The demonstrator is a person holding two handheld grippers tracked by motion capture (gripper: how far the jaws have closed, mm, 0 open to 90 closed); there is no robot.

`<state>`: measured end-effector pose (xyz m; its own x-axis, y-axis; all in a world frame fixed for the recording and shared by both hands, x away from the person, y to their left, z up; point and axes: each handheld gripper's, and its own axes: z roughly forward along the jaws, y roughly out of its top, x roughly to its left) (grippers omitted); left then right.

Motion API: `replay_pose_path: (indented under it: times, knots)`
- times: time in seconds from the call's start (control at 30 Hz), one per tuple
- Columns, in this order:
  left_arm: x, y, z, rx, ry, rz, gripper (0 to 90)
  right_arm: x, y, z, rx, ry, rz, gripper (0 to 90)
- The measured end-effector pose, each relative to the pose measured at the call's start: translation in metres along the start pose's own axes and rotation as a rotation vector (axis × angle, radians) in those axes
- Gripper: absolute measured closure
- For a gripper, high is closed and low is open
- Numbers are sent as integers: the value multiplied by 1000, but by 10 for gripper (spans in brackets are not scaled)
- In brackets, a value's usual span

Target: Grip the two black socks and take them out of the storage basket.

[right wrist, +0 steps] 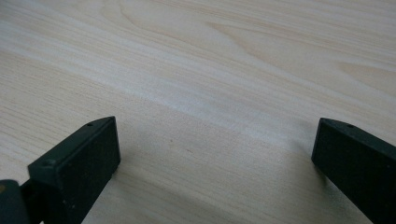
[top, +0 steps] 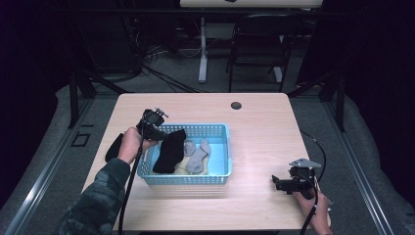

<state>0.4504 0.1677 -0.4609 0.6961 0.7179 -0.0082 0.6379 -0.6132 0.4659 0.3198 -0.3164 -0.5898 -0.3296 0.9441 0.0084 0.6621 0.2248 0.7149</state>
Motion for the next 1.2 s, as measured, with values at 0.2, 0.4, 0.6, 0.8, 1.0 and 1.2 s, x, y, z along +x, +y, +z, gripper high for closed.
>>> replay_pose_path:
  times: [0.2, 0.4, 0.6, 0.8, 1.0, 1.2]
  knots:
    - [-8, 8, -21, -42, -1, 32, 869, 0, 0, 0, 1, 1, -1, 3]
    - [-9, 13, -42, -92, -3, 39, 870, 0, 0, 0, 0, 0, 0, 3]
    - [-10, 19, -67, -137, 4, 53, 870, 0, 0, 0, 2, 0, -2, 4]
    - [-10, 24, -91, -182, 12, 55, 869, 0, 0, 0, 0, 0, 0, 3]
    - [-8, 27, -115, -218, 37, 55, 870, 0, 0, 0, 1, -1, 0, 3]
    - [-3, 25, -136, -244, 64, 48, 869, 0, 0, 0, 1, 0, 0, 4]
